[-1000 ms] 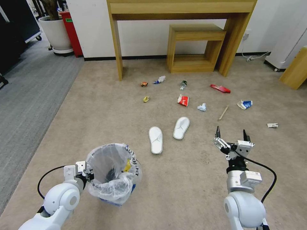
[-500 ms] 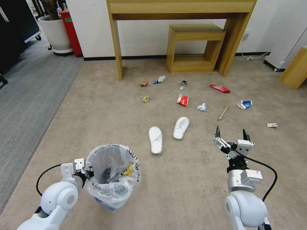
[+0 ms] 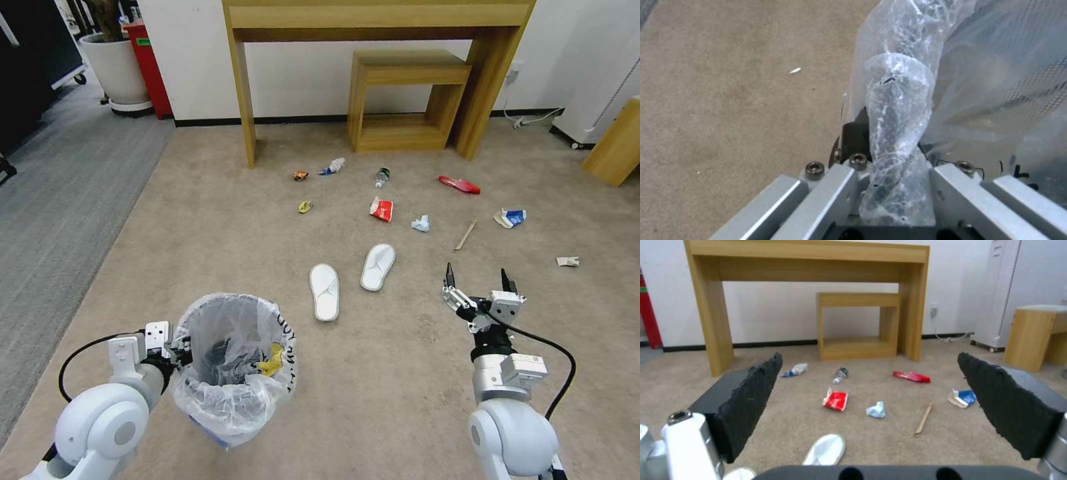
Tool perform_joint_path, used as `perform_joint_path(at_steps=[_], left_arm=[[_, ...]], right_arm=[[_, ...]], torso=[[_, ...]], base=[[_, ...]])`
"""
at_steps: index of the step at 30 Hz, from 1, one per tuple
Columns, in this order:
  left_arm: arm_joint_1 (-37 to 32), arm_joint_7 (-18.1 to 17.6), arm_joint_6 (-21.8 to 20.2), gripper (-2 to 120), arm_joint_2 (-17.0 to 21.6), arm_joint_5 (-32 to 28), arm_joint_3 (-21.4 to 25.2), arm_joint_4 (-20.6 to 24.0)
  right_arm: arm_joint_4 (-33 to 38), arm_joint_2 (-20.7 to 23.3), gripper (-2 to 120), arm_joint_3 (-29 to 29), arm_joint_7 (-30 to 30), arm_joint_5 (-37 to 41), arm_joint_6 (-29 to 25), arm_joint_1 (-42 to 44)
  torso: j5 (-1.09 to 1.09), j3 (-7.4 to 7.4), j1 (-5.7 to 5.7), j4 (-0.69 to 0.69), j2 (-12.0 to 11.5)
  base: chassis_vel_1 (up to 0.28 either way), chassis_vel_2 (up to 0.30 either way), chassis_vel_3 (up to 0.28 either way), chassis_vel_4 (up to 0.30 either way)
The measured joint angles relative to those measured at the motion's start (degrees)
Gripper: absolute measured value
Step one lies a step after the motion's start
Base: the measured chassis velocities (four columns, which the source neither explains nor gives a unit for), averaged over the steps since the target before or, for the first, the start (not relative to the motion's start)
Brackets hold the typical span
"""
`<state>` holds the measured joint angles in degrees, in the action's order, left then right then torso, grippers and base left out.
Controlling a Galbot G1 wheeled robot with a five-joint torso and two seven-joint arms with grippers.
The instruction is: Pick up the trash bin and place the garbage on the floor into it.
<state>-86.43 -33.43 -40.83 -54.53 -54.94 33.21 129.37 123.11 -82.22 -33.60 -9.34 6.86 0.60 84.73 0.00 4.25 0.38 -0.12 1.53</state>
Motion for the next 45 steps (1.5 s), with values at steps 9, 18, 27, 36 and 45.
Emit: perform_joint_path(at_steps=[9, 18, 27, 36, 45], left_arm=[[-0.8, -0.1, 0.1, 1, 0.4, 0.1, -0.3, 1.0], [-0.2, 0.0, 0.3, 1, 0.9, 0.1, -0.7, -0.3], [0.8, 0.4, 0.7, 1, 0.5, 0.3, -1.1, -2.1], [1.5, 0.6, 0.9, 1, 0.2, 0.4, -1.6, -2.8], [1.9, 1.3, 1.2, 1, 0.2, 0.9, -1.9, -3.4]], right_arm=[[1.3, 1.1, 100, -0.5, 0.0, 2.5, 0.7, 0.7], [2.0, 1.1, 100, -1.4, 0.4, 2.3, 0.9, 1.2], [2.1, 0.8, 100, -1.7, 0.8, 1.8, 1.3, 1.2], [2.2, 0.6, 100, -1.9, 0.8, 1.9, 2.1, 1.1], [2.0, 0.3, 100, -1.7, 0.8, 1.9, 2.1, 1.1]], torso=[[0.00, 0.00, 0.00, 0.00, 0.0], [0.00, 0.00, 0.00, 0.00, 0.0], [0.00, 0.00, 0.00, 0.00, 0.0], [0.00, 0.00, 0.00, 0.00, 0.0], [0.00, 0.00, 0.00, 0.00, 0.0]], base=[[0.000, 0.000, 0.000, 0.000], [0.000, 0.000, 0.000, 0.000], [0.000, 0.000, 0.000, 0.000], [0.000, 0.000, 0.000, 0.000], [-0.018, 0.021, 0.023, -0.022]])
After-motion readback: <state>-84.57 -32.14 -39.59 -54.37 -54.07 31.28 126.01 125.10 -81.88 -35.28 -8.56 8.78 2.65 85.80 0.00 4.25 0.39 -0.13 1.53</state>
